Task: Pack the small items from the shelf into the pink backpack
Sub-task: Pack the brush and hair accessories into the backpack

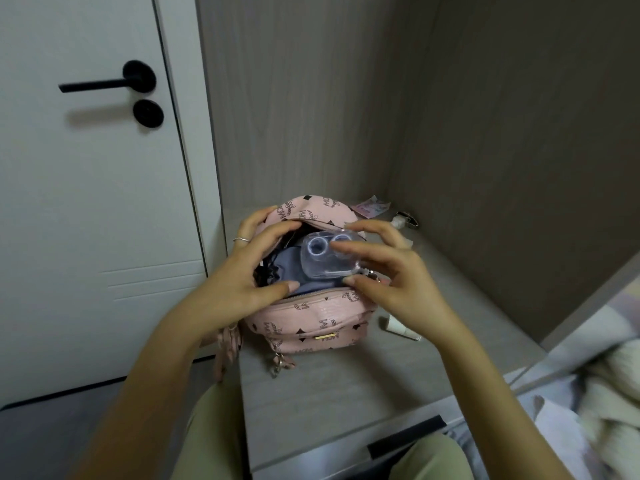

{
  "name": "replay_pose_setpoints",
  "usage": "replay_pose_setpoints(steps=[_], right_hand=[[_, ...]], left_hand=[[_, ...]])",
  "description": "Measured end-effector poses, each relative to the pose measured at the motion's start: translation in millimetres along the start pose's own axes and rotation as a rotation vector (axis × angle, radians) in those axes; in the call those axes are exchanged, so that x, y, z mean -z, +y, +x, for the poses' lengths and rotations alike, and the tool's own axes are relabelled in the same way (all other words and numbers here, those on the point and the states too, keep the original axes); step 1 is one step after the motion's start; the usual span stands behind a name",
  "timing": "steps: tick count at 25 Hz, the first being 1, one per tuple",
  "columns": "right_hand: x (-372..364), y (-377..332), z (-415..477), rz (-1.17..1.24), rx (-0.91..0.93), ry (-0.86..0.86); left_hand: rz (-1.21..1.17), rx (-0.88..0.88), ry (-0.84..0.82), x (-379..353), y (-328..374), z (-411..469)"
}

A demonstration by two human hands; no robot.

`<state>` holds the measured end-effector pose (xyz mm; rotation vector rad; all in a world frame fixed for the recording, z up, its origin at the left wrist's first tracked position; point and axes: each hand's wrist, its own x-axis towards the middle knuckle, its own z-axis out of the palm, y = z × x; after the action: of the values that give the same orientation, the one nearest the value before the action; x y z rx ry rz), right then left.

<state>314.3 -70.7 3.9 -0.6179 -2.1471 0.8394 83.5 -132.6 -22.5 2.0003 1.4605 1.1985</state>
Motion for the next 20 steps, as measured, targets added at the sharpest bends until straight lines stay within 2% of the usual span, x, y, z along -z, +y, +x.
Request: replay_pose_setpoints(steps=[5, 8, 11, 14, 16, 18, 20], right_hand=[[-28.3, 3.7, 11.8, -0.196, 0.010, 0.125], [-34.2, 8.1, 12.7, -0.211, 0.028, 0.234], [-29.2, 10.5, 13.0, -0.191, 0.066, 0.254], [-31.7, 6.5, 16.6, -0.419, 0.090, 0.314], [-33.2, 4.1, 20.2, -0.525, 0.041, 0.391], [-31.1, 4.4, 22.3, -0.459, -0.023, 0.412], [-27.9, 5.5, 21.1, -0.421, 0.013, 0.368]], left_hand=[[-0.052, 0.005, 0.185, -8.2, 9.7, 7.4], [-0.054, -0.014, 0.192, -9.6, 13.6, 8.1], [-0.051, -0.031, 0.192, -8.5, 14.3, 7.9], [-0.036, -0.041, 0.192, -9.0, 15.0, 7.6], [-0.013, -0.043, 0.222, -11.3, 15.5, 8.0], [0.011, -0.030, 0.280, -15.9, 17.0, 10.3], [0.061, -0.020, 0.332, -21.3, 18.3, 12.6]])
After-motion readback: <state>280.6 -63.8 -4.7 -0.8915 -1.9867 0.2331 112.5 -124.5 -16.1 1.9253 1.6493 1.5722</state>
